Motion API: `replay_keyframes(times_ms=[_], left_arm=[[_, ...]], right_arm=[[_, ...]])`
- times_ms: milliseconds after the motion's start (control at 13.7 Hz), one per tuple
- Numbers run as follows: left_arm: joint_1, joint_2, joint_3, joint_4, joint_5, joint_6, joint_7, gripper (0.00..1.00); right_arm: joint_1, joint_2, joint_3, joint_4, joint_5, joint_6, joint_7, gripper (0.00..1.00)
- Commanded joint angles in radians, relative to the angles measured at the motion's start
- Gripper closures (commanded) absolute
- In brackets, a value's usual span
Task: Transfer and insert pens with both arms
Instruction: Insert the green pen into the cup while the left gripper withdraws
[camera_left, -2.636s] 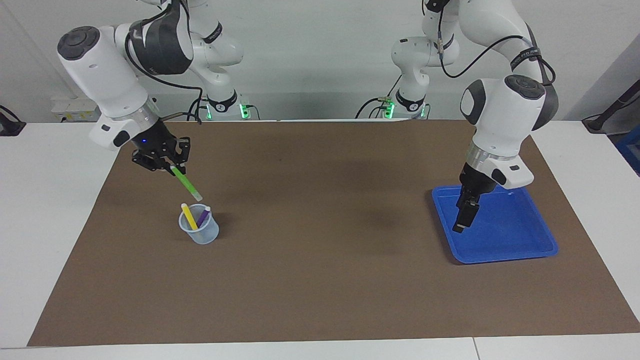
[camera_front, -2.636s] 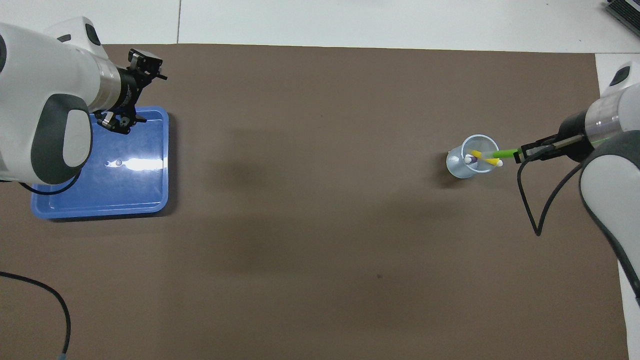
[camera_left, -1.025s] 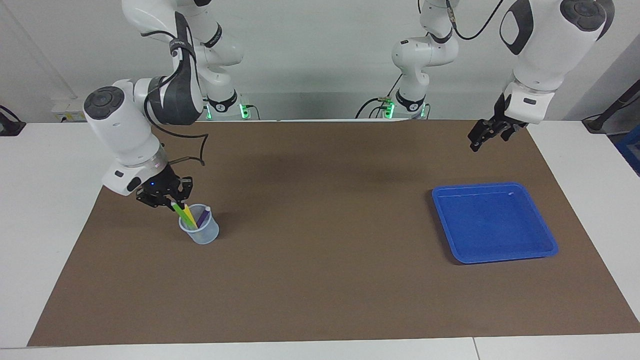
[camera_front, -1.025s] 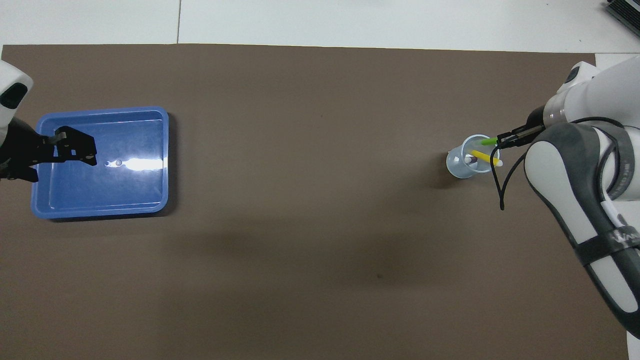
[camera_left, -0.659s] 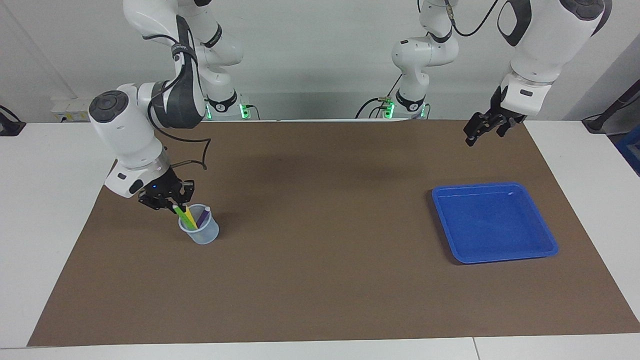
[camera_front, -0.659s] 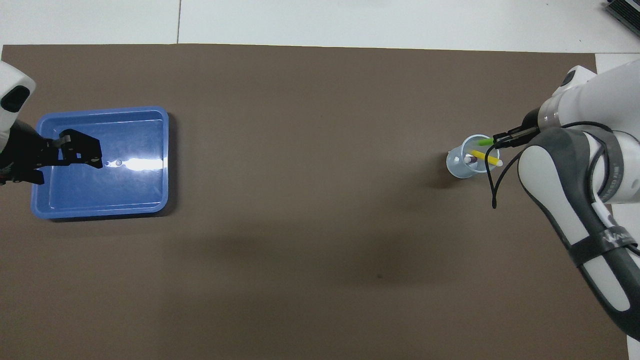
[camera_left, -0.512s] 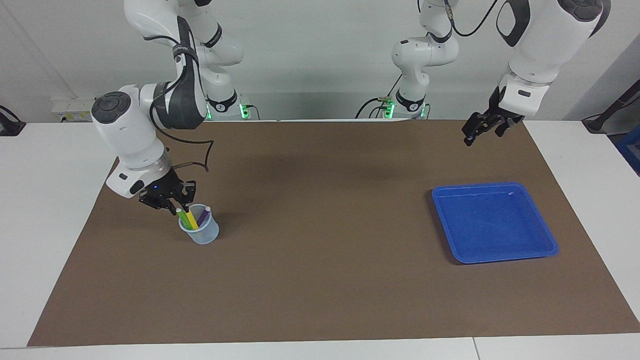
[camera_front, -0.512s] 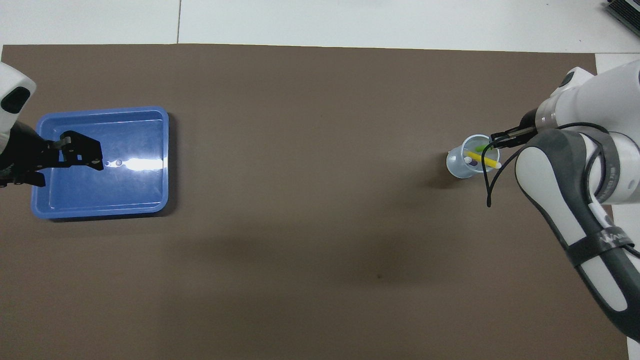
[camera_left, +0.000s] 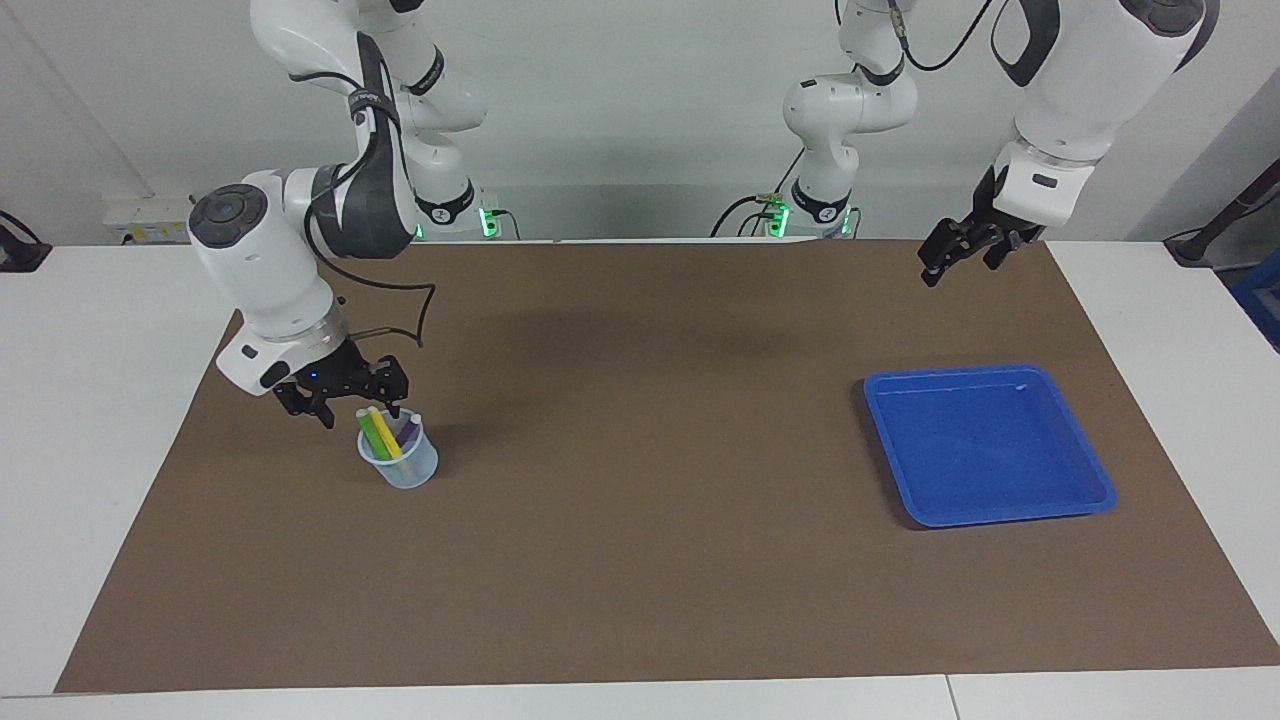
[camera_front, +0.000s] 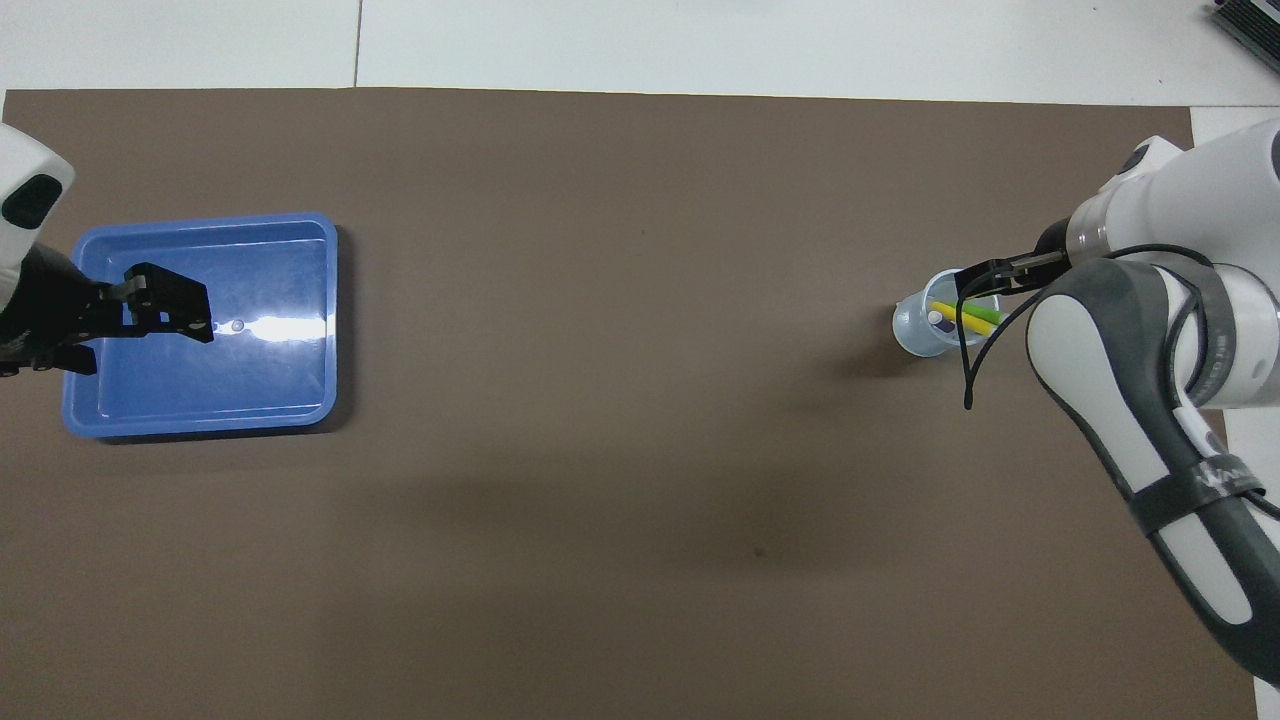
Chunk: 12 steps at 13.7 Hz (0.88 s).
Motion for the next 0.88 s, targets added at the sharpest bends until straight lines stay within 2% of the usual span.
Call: replay_keyframes(times_ms=[0, 512, 805], left_arm=[[-0.021, -0.013, 0.017, 0.03, -0.004, -0.009, 0.041, 0.0], [-0.021, -0.016, 0.03, 0.018, 0.036, -0.006, 0.172, 0.0], [-0.021, -0.016, 0.027, 0.02, 0.028, -0.003, 0.17, 0.0]], right_arm=[[-0.005, -0.022, 0.008, 0.037, -0.004, -0.067, 0.022, 0.0], [-0.02, -0.209, -0.004, 0.056, -0.004, -0.274, 0.021, 0.0], [-0.015, -0.245, -0.002, 0.069, -0.018, -0.346, 0.018, 0.0]])
